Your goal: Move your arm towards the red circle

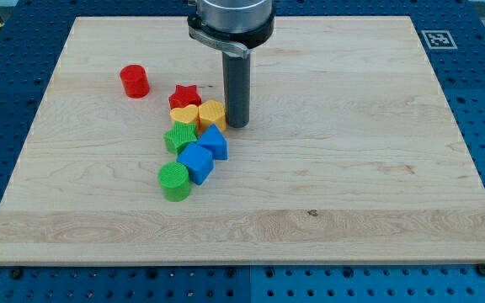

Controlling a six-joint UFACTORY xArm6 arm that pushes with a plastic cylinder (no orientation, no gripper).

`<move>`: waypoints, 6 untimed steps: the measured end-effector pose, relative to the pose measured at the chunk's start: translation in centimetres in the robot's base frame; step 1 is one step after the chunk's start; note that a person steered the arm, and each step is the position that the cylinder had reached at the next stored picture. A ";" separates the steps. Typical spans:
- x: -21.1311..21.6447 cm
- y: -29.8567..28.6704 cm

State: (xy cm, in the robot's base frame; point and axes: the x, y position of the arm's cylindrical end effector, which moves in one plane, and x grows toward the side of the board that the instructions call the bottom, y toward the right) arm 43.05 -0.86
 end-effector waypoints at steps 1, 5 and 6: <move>-4.8 1.2; -9.0 -12.5; -8.9 -15.8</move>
